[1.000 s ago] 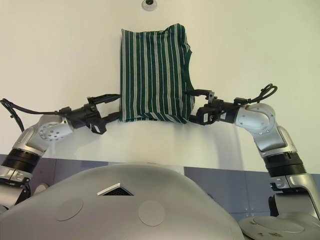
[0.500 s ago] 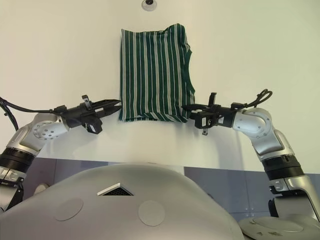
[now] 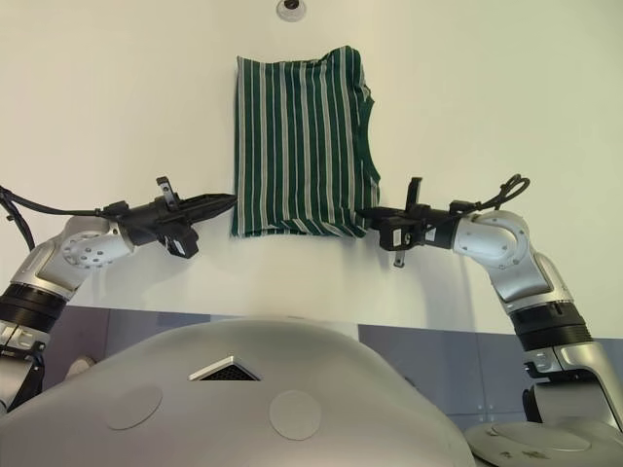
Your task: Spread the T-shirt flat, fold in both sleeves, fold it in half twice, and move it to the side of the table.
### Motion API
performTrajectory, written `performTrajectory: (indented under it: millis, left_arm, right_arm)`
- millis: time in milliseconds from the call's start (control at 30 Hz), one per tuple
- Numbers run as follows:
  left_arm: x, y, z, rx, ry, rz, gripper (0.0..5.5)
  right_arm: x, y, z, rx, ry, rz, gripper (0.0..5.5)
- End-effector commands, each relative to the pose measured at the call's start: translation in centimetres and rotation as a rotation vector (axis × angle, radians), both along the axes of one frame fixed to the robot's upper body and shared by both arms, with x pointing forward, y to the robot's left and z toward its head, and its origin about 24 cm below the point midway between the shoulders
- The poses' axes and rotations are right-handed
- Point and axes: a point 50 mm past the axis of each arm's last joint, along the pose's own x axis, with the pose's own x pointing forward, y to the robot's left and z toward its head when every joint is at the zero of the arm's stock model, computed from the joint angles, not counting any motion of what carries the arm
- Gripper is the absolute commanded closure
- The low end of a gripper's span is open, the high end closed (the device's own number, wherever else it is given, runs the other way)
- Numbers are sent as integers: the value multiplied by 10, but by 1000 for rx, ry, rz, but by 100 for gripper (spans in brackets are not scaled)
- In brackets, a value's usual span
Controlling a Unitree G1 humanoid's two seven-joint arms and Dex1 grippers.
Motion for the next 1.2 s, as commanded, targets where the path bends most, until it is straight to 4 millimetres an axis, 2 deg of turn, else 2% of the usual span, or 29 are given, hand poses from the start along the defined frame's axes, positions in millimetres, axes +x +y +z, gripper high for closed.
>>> performTrajectory:
  millis: [33,233,300,367,500,733,1100,1200]
  left_arm:
    - [-16,11,-22,135,107,8,507]
    - [-23,21,-26,219,143,1,391]
    - [-27,15,-29,255,126,-23,344]
    - [-29,10,-30,290,82,-43,326]
    - [-32,9,-34,387,50,-87,326]
    - [-36,-7,-40,394,22,-150,326]
    - [-42,-9,-41,384,40,-202,326]
    - [-40,-8,-39,373,37,-204,380]
  right_arm:
    - [-4,-7,-4,-57,38,-2,550]
    - [-6,-8,-6,-54,46,-10,550]
    - [-6,-8,-6,-53,48,-9,550]
    - [-6,-9,-6,-54,51,-9,550]
    - [-7,-9,-6,-53,55,-9,550]
    - [-7,-5,-7,-44,56,0,550]
    - [-7,-4,-7,-39,54,0,550]
    - [-7,-4,-7,-40,53,-2,550]
